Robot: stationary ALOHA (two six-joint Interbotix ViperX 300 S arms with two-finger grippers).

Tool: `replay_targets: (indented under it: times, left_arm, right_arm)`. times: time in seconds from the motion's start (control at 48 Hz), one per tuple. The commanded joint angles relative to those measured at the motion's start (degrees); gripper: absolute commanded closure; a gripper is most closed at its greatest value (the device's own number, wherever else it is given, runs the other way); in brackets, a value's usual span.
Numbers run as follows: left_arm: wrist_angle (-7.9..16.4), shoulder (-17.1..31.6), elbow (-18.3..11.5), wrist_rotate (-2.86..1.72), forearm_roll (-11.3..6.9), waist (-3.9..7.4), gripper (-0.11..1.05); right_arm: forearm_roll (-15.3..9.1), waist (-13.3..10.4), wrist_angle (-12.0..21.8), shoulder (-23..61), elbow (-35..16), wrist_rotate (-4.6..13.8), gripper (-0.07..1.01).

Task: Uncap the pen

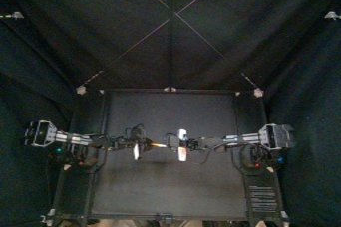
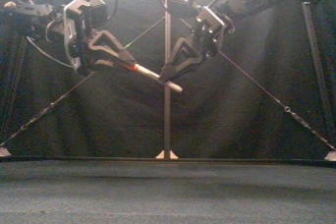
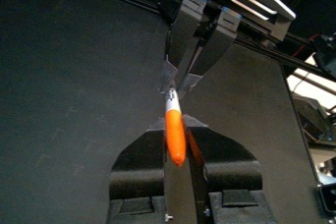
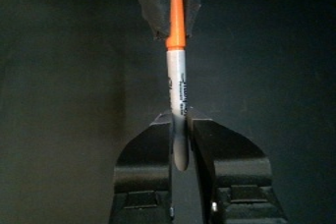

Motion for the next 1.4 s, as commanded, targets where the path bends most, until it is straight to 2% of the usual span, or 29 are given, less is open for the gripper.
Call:
replay_targets:
  times: [0.021, 0.625, 1.0, 1.208, 1.396]
  left_arm:
    - [-0.62, -0.44, -0.88, 0.0, -0.09, 0.26, 0.58]
    - [-0.53, -7.21, 4.48, -0.09, -0.09, 0.0, 0.58]
    - [-0.62, -11.34, 7.47, -0.18, -0.09, -0.09, 0.58]
    - [-0.53, -11.87, 8.0, -0.18, -0.09, -0.09, 0.58]
    - [-0.62, -11.87, 8.0, -0.18, -0.09, -0.09, 0.58]
  right_arm:
    - [0.26, -0.18, -0.09, -3.16, 0.26, 0.09, 0.51]
    - [1.93, -2.02, -0.44, -11.16, 8.96, 0.44, 0.51]
    - [2.02, -2.55, -1.32, -12.74, 10.28, 0.44, 0.51]
    - [1.67, -2.55, -3.16, -13.18, 10.63, 0.35, 0.51]
    - [1.67, -2.55, -3.52, -13.18, 10.9, 0.35, 0.51]
